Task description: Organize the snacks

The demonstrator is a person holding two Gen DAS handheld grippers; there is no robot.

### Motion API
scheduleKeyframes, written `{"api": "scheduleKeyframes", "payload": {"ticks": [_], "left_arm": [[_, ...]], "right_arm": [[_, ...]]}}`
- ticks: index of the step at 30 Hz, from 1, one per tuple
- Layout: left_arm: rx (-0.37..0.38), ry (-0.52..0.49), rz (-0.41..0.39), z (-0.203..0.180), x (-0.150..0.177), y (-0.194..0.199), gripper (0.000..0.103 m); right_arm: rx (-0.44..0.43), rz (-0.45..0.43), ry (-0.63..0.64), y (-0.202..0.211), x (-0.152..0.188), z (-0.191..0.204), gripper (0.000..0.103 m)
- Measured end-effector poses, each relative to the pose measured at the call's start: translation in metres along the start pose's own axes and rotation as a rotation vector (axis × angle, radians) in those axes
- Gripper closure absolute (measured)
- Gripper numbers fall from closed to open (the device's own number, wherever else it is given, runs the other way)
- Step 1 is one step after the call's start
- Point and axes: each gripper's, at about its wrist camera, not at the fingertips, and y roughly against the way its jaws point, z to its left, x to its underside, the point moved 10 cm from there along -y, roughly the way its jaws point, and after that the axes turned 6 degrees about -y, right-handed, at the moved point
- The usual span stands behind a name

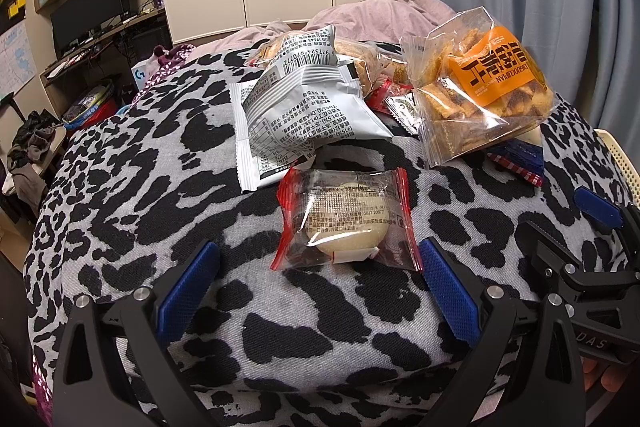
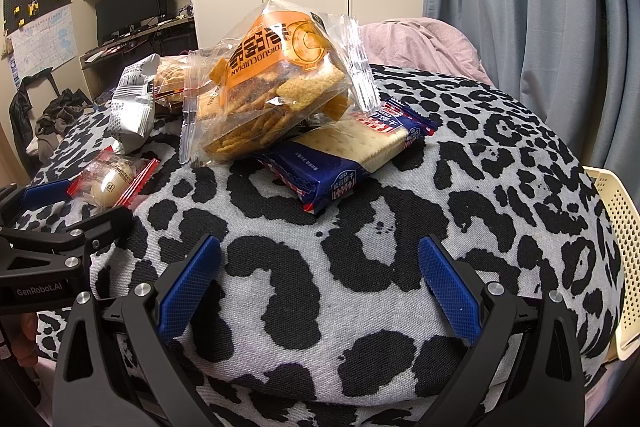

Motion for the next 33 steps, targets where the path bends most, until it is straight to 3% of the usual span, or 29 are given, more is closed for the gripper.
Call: {"api": "scheduleKeyframes", "payload": {"ticks": [33], "left_arm": [[0.000,-0.007,0.022,-0.0011,0.0023,0.0018,0.005]], "right_arm": [[0.001,-0.002,-0.004,0.0006,-0.0006,-0.0002,0.003]]}}
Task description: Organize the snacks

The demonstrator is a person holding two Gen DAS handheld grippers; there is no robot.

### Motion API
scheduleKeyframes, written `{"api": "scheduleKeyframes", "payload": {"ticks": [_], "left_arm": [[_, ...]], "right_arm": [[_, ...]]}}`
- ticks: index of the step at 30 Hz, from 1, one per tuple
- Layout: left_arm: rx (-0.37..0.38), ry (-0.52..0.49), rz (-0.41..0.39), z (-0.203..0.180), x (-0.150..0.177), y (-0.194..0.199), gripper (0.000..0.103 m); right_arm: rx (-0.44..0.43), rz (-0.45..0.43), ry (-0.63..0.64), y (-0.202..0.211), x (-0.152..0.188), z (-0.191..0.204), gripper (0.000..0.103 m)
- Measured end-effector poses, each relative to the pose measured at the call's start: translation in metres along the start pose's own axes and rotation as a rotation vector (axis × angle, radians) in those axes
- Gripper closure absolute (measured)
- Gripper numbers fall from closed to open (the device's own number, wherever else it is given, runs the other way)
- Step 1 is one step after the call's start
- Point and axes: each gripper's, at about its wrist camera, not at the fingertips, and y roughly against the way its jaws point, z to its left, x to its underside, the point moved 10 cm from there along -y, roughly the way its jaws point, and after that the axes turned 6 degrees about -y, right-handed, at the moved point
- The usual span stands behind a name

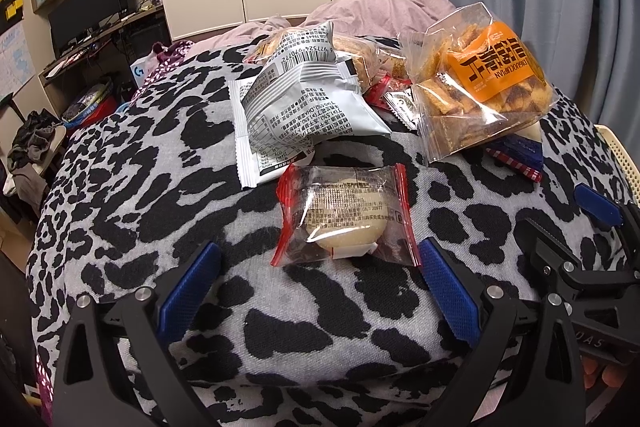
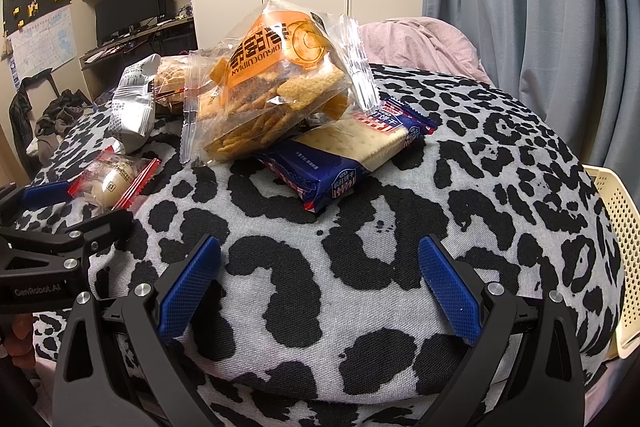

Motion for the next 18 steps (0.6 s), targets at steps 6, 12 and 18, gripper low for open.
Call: {"api": "scheduleKeyframes", "payload": {"ticks": [6,12,18], "left_arm": [[0.001,0.002,0.000,0.001,0.002,0.007,0.005],[0.004,0.007,-0.015,0.007,0.001,0.018,0.005],[0.004,0.013,-0.027,0.012,-0.002,0.028,0.005]], "right_arm": [[0.004,0.023,-0.007,-0.002,0.000,0.000,0.003],[0.002,0.021,0.005,0.003,0.000,0.006,0.003],[0.005,-0.002,0.009,0.012,-0.007,0.012,0.003]]}}
